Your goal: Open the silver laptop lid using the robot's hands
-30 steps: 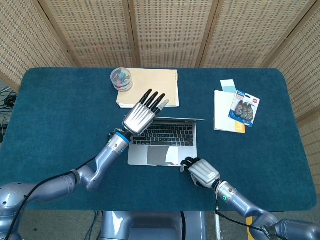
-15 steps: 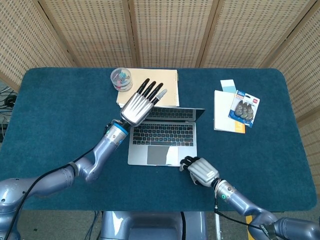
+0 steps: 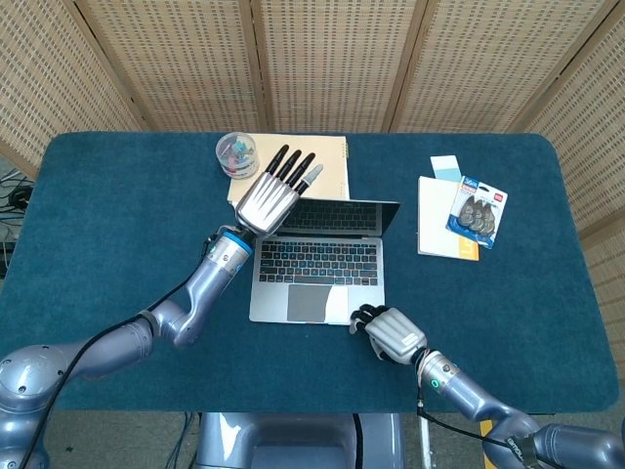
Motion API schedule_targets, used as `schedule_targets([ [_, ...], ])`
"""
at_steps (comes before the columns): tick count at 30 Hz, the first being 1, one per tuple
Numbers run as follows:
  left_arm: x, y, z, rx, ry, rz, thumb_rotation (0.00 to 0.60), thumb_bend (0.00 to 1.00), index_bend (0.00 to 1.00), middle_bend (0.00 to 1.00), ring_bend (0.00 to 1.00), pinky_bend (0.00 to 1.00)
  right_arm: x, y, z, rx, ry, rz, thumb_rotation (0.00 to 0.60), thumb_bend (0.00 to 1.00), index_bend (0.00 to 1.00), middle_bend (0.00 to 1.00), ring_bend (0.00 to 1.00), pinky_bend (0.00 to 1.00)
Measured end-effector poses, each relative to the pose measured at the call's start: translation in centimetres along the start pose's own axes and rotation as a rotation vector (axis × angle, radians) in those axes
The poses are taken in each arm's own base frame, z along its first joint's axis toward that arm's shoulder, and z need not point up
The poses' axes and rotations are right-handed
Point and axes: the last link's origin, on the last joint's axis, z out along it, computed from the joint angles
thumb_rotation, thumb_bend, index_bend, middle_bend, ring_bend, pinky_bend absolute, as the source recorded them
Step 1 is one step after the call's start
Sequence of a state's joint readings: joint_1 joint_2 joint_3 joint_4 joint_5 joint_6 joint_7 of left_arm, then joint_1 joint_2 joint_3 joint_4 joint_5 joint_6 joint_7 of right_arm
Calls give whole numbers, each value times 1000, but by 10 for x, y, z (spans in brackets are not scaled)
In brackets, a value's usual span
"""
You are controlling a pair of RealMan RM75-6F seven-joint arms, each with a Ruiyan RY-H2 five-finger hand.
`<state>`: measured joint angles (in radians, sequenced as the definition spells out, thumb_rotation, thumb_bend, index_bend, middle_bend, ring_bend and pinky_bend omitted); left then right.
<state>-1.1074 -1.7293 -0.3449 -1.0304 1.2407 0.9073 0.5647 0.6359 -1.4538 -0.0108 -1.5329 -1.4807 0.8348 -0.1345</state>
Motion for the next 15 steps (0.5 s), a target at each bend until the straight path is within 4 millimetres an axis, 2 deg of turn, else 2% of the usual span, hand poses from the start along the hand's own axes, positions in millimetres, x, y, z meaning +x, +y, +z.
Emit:
schedule_targets([
  [8,2,-4,7,31,6,6,600,483,0,0,0,0,-1,-3,0,4,0,-1,600,1000,299,204,150,267],
  [15,-5,-7,8,53,-9,10,600,480,0,0,0,0,0,-2,-2,-1,0,-7,600,1000,299,204,150,267],
])
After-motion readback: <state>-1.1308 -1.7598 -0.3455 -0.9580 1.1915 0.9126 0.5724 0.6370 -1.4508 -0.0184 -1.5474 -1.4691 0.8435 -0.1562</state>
